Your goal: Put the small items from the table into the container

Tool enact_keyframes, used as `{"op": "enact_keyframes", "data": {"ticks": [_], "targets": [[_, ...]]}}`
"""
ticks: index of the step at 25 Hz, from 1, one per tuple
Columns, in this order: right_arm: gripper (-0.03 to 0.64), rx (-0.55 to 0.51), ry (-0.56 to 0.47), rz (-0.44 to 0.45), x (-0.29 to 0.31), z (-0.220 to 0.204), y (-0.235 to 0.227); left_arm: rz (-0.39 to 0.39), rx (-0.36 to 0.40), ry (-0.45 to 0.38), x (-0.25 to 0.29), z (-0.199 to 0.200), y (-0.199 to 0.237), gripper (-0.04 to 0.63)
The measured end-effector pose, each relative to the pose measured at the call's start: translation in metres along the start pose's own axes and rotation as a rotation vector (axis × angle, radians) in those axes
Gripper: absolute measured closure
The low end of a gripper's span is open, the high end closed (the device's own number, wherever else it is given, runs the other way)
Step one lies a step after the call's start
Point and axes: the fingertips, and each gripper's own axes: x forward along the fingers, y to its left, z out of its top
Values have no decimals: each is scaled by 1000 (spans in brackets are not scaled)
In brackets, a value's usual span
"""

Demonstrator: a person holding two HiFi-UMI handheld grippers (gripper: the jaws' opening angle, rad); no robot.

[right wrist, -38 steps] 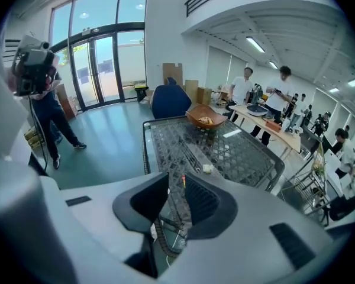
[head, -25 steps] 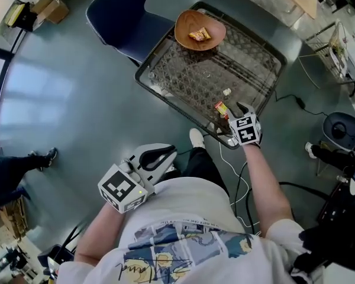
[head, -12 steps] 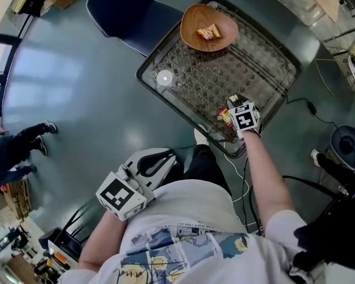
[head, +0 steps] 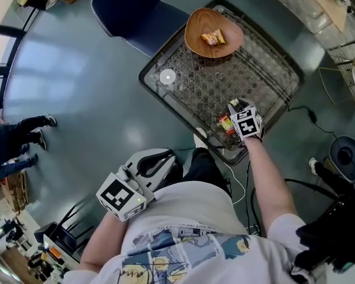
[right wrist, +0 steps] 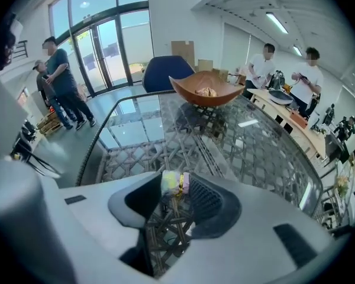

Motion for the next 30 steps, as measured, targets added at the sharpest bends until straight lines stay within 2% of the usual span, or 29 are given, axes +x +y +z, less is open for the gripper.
{"op": "enact_keyframes", "data": {"ticks": [9, 17, 23, 30], "targets": [[469, -75, -160, -4, -32, 103, -24, 22, -12, -32, 4, 9, 6, 584], [469, -129, -225, -18, -13, 182, -53, 109, -49, -60, -10, 13, 23, 584], [469, -144, -206, -13, 24, 209, -67, 181, -89, -73, -22, 10, 34, 584], [469, -145, -139, 12, 62, 205, -76, 236, -147, -73, -24, -1, 38, 584]]}}
